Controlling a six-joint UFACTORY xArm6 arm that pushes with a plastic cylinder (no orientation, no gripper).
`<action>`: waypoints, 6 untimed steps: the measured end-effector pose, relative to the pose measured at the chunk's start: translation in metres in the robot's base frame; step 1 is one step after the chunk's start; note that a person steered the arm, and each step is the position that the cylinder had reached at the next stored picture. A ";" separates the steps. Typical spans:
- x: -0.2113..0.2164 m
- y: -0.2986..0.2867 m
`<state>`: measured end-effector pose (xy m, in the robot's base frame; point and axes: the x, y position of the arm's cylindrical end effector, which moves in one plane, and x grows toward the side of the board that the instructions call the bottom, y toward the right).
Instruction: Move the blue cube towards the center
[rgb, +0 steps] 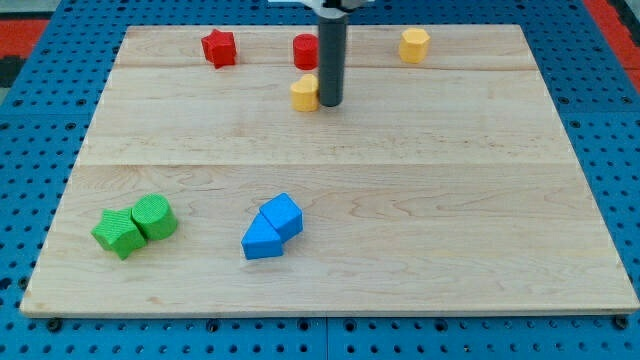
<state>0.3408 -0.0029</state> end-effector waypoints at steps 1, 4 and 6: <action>0.000 -0.018; 0.232 0.070; 0.192 -0.027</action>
<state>0.5330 -0.0296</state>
